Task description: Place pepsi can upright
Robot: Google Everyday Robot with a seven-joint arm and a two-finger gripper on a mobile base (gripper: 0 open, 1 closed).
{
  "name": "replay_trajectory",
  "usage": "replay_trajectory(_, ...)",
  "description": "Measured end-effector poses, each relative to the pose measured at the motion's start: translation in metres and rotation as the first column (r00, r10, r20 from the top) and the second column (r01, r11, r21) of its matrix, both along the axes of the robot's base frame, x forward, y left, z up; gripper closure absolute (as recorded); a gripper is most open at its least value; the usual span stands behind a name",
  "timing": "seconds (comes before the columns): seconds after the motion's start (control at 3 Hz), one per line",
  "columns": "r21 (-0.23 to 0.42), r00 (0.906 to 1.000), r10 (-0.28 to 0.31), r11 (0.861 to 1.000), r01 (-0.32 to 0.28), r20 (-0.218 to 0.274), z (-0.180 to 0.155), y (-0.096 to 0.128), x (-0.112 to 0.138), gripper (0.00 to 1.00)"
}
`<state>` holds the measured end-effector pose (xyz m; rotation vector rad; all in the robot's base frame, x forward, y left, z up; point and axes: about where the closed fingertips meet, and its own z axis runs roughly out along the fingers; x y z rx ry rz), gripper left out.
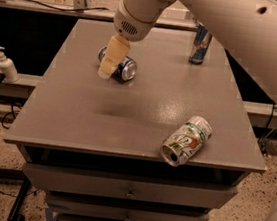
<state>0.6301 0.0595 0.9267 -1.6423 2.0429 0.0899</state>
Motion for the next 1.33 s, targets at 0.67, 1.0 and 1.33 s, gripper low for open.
replay_trajectory(0.67, -0.076, 0.996, -0.056, 0.996, 0.051, -0.07, -0.052, 0.031, 0.034, 0.0)
replay_trajectory(1.0, -0.108, 0.99, -0.092, 0.991, 0.08, -0.107, -0.074, 0.036, 0.05, 0.0)
replay_trajectory(1.33, -0.143, 0.9826, -0.127, 0.984, 0.108, -0.136, -0.091, 0.035, 0.066, 0.17)
